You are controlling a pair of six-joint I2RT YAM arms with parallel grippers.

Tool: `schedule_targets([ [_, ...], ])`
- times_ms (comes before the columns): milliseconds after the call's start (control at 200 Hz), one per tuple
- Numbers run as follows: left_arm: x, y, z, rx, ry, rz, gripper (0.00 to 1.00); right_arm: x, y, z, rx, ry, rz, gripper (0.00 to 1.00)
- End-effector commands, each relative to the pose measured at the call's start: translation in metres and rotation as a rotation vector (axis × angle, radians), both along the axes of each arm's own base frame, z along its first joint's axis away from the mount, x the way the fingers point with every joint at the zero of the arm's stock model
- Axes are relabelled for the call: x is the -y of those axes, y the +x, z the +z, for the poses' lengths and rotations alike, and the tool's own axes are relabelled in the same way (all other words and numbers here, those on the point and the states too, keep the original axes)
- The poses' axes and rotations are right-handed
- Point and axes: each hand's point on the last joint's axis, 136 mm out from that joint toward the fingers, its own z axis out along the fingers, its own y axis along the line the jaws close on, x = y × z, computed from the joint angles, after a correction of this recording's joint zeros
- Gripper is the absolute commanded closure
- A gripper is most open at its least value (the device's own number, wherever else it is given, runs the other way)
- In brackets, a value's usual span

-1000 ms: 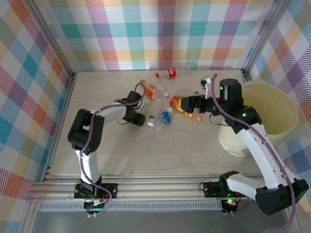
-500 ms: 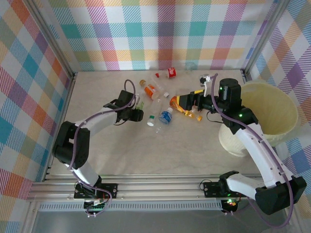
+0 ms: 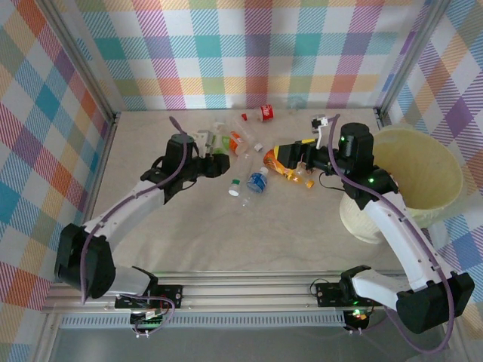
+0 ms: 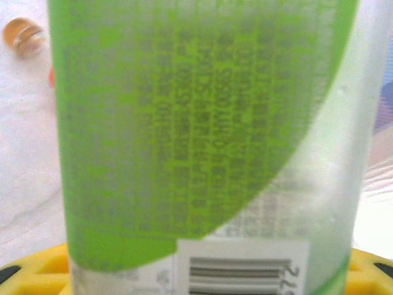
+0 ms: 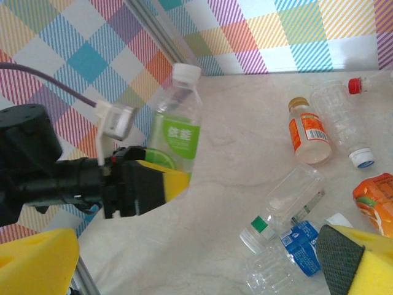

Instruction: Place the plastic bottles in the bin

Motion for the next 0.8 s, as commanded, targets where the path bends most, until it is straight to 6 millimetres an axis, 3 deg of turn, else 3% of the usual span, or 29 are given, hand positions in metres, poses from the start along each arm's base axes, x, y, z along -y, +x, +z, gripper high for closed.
schedule_targets([
  [0, 0.019, -0.016, 0.046, 0.081, -0.15, -0.073, 0.68, -0.003, 0.005, 0.006, 0.017, 0.031, -0.008, 0.0],
  [160, 0.037, -0.035, 0.071, 0.089, -0.252, -0.166, 0.68, -0.012, 0.002, 0.01, 0.011, 0.064, 0.052, 0.0],
  [490, 0.075, -0.083, 0.125, 0.151, -0.398, -0.44, 0.67, -0.041, -0.017, 0.036, -0.022, 0.201, 0.291, 0.0],
  [795, 0.106, -0.119, 0.152, 0.163, -0.477, -0.654, 0.66, -0.055, -0.023, 0.069, 0.069, 0.266, 0.41, 0.0],
])
